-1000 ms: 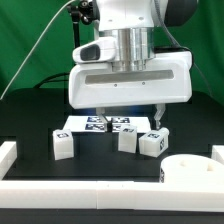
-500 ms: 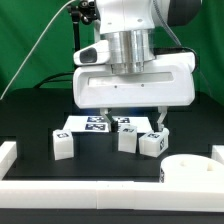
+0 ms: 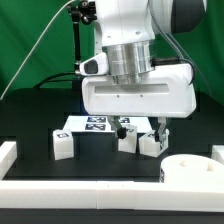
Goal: Assemble stool
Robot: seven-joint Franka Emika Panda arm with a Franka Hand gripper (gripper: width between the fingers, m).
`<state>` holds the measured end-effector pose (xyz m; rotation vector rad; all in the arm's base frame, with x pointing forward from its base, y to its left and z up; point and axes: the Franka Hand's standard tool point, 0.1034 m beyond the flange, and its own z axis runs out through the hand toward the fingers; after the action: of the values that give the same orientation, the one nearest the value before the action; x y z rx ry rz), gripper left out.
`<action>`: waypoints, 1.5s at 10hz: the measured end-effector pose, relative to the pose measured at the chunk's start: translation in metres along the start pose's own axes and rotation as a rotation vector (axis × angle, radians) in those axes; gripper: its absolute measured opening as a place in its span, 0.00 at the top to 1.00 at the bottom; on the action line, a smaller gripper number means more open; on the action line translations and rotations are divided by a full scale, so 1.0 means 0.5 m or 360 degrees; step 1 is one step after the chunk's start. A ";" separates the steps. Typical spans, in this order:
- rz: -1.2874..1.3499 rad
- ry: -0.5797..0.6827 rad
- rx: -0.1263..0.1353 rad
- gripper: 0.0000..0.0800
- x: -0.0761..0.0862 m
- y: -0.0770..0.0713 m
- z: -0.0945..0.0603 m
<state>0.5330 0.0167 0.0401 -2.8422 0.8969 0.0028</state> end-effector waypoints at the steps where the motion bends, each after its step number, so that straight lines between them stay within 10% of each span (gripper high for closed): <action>1: -0.0009 -0.0036 -0.0007 0.19 0.000 0.003 0.000; 15: -0.0099 -0.1435 -0.0193 0.19 -0.032 0.011 0.016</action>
Offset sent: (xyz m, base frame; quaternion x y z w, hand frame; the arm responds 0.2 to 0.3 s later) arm -0.0010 0.0074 -0.0095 -0.0190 -0.1889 -0.0045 0.9818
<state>0.5173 0.0227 0.0323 -2.4943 0.5916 1.2364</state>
